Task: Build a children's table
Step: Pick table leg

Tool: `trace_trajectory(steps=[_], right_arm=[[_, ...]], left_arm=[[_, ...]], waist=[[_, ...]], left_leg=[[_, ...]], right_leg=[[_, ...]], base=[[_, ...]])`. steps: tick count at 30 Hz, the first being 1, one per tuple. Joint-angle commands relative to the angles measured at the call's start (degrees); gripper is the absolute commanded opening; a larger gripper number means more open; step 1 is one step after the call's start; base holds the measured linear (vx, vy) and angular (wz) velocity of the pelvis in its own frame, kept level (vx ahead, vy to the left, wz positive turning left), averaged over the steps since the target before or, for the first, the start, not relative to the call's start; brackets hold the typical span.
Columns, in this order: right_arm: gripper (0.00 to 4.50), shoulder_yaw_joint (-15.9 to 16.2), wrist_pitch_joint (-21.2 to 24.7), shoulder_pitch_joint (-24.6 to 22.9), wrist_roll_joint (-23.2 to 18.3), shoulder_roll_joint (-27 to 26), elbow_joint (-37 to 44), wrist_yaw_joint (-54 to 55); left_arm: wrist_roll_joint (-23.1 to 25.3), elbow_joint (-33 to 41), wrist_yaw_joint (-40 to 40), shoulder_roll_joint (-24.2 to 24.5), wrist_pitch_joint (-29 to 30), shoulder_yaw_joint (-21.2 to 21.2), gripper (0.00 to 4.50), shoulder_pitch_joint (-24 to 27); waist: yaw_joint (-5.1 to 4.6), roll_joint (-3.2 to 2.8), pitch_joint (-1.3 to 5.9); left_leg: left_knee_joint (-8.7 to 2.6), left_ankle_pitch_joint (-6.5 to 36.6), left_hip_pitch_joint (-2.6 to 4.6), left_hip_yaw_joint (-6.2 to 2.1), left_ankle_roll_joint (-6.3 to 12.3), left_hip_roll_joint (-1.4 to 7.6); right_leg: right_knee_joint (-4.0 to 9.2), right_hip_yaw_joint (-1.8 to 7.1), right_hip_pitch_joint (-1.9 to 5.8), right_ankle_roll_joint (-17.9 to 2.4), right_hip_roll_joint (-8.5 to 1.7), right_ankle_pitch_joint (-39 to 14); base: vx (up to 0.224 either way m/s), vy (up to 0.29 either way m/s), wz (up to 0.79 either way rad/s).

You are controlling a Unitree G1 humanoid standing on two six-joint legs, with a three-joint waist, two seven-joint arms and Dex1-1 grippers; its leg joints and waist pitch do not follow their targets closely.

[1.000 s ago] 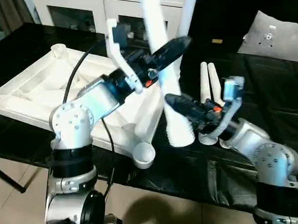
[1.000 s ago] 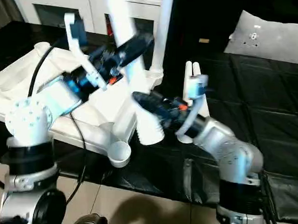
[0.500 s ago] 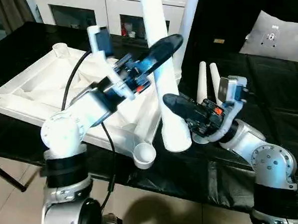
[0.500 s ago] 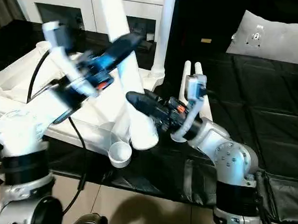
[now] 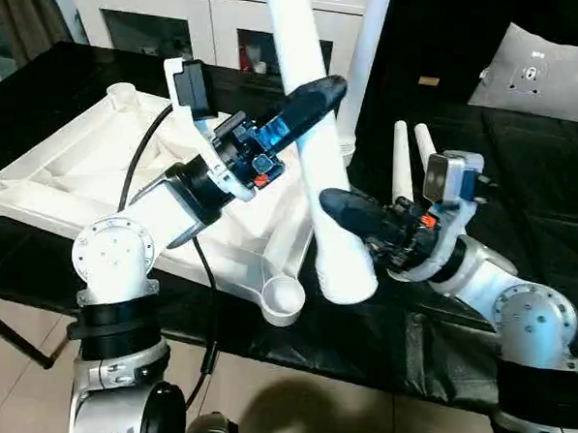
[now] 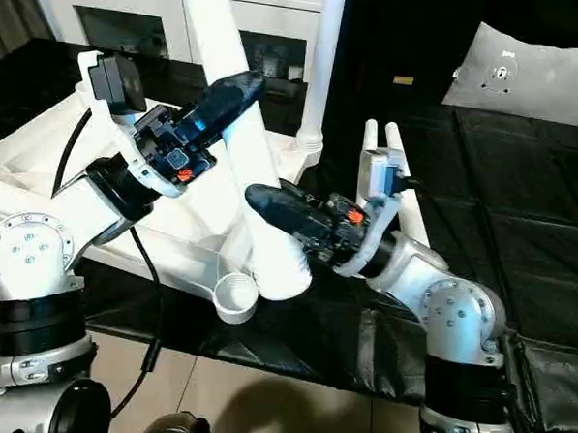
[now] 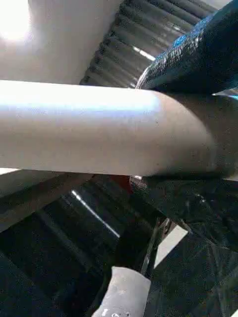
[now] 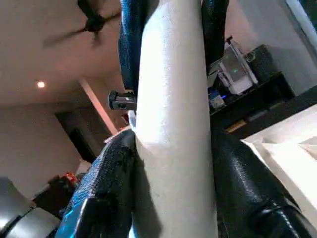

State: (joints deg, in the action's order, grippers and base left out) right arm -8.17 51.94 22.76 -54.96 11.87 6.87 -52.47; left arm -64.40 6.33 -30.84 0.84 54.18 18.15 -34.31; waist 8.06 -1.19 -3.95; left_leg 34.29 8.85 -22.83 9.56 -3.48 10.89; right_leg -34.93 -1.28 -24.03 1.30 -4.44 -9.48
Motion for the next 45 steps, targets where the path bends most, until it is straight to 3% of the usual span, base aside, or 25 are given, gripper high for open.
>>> trace_trajectory(steps=[1, 3, 5, 7, 10, 14, 18, 20, 26, 27, 30, 39, 45], right_arm=[[2.42, -0.6, -2.9, 0.1, 4.3, 0.7, 0.0, 3.2], [2.56, 0.3, -5.6, 0.7, 7.7, 0.8, -0.5, 5.5], [2.74, 2.1, -9.0, 1.5, 12.5, 1.3, -0.5, 7.9], [2.86, 3.2, -10.6, 1.8, 14.7, 1.6, -0.3, 9.1], [3.03, 7.9, -12.9, 2.6, 20.7, 2.6, 0.2, 12.4], [3.31, 13.0, -12.9, 2.4, 24.8, 2.0, 1.2, 15.0], [3.32, 14.0, -11.4, 3.0, 26.9, -0.8, 0.1, 20.4], [3.32, 14.3, -10.9, 3.1, 26.9, -2.2, 0.2, 21.8], [3.32, 16.3, -9.9, 3.9, 30.1, -5.3, -1.8, 27.2], [3.03, 16.3, -9.8, 4.2, 31.1, -6.3, -2.7, 29.0], [2.93, 15.9, -10.0, 4.7, 32.0, -8.0, -3.8, 31.7], [2.03, 16.9, -11.1, 5.7, 35.8, -9.4, -5.8, 35.4], [1.91, 17.2, -10.2, 5.5, 34.4, -9.4, -5.7, 33.9]], left_arm=[[-0.8, 0.6, 0.0, 0.4, -0.5, -0.1, 1.84, -0.9], [2.1, 0.5, 0.0, 2.1, -2.0, -1.0, 1.84, -0.9], [9.0, 0.6, -0.8, 5.5, -5.3, -4.0, 1.84, -0.5], [13.5, 0.7, 0.3, 7.2, -7.3, -5.8, 1.83, -0.6], [21.2, 2.8, 3.5, 10.5, -9.2, -11.3, 1.82, -1.4], [27.3, 5.1, 8.5, 10.4, -11.3, -15.9, 1.82, -1.7], [33.6, 5.8, 15.0, 7.8, -14.2, -18.5, 1.82, -1.9], [36.2, 5.9, 17.5, 6.4, -15.6, -19.3, 1.82, -1.9], [38.9, 6.4, 20.8, 4.8, -16.2, -21.0, 1.82, -1.6], [39.9, 6.5, 21.5, 4.5, -16.5, -21.4, 1.82, -1.5], [41.1, 6.7, 22.2, 4.2, -16.5, -22.0, 1.82, -1.4], [42.6, 6.1, 22.6, 4.2, -17.0, -21.9, 1.82, -1.2], [43.9, 5.7, 23.2, 4.6, -17.2, -21.7, 1.82, -1.2]], waist=[[-0.19, 0.24, 4.69], [-0.21, 0.25, 4.66], [-0.41, 0.21, 4.63], [-0.56, 0.13, 4.58], [-0.5, 0.12, 4.62], [-0.6, 0.3, 4.72], [-0.81, 0.42, 4.72], [-0.89, 0.58, 4.68], [-1.82, 0.55, 4.62], [-1.89, 0.52, 4.63], [-2.2, 0.52, 4.65], [-2.68, 0.54, 4.67], [-2.79, 0.49, 4.68]], left_leg=[[-4.3, 14.9, 1.16, -0.21, -2.86, 0.91], [-4.34, 14.8, 1.14, -0.21, -2.93, 0.94], [-4.51, 14.8, 1.22, -0.34, -3.5, 0.94], [-4.52, 15.7, 1.44, -0.3, -3.99, 0.95], [-4.57, 15.8, 1.54, -0.41, -4.46, 1.12], [-4.42, 14.5, 1.26, -0.3, -4.12, 1.09], [-4.21, 13.8, 1.14, -0.08, -3.69, 1.02], [-4.24, 14.3, 1.08, -0.09, -3.55, 0.97], [-4.24, 15.2, 0.93, -0.22, -3.82, 0.76], [-4.25, 15.2, 0.91, -0.25, -3.92, 0.77], [-4.21, 15.2, 0.96, -0.2, -4.13, 0.75], [-4.14, 14.7, 0.9, -0.14, -3.98, 0.68], [-4.14, 15.2, 1.0, -0.17, -3.94, 0.72]], right_leg=[[4.62, 0.92, 2.52, -6.1, -2.15, -19.3], [4.62, 0.95, 2.49, -5.9, -2.12, -19.2], [4.78, 0.97, 2.36, -3.9, -2.11, -20.8], [4.78, 1.03, 2.2, -2.9, -2.12, -22.2], [4.65, 1.05, 2.11, -3.2, -2.08, -21.0], [4.18, 1.13, 2.42, -4.3, -2.11, -17.8], [4.06, 1.19, 2.41, -6.1, -2.1, -16.2], [4.2, 1.17, 2.48, -5.7, -2.11, -17.1], [4.45, 1.09, 2.33, -4.6, -2.05, -19.4], [4.44, 1.07, 2.27, -4.7, -2.05, -19.3], [4.4, 1.09, 2.18, -4.9, -2.05, -18.8], [4.12, 1.08, 2.4, -5.3, -1.97, -16.3], [4.14, 1.1, 2.35, -5.0, -1.9, -16.6]], base=[[0.0, 0.0, 0.0], [0.0, 0.0, 0.0], [0.0, 0.0, 0.0], [0.0, 0.0, 0.0], [0.0, 0.0, 0.0], [0.0, 0.0, 0.0], [0.0, 0.0, 0.0], [0.0, 0.0, 0.0], [0.0, 0.0, 0.0], [0.0, 0.0, 0.0], [0.0, 0.0, 0.0], [0.0, 0.0, 0.0], [0.0, 0.0, 0.0]])
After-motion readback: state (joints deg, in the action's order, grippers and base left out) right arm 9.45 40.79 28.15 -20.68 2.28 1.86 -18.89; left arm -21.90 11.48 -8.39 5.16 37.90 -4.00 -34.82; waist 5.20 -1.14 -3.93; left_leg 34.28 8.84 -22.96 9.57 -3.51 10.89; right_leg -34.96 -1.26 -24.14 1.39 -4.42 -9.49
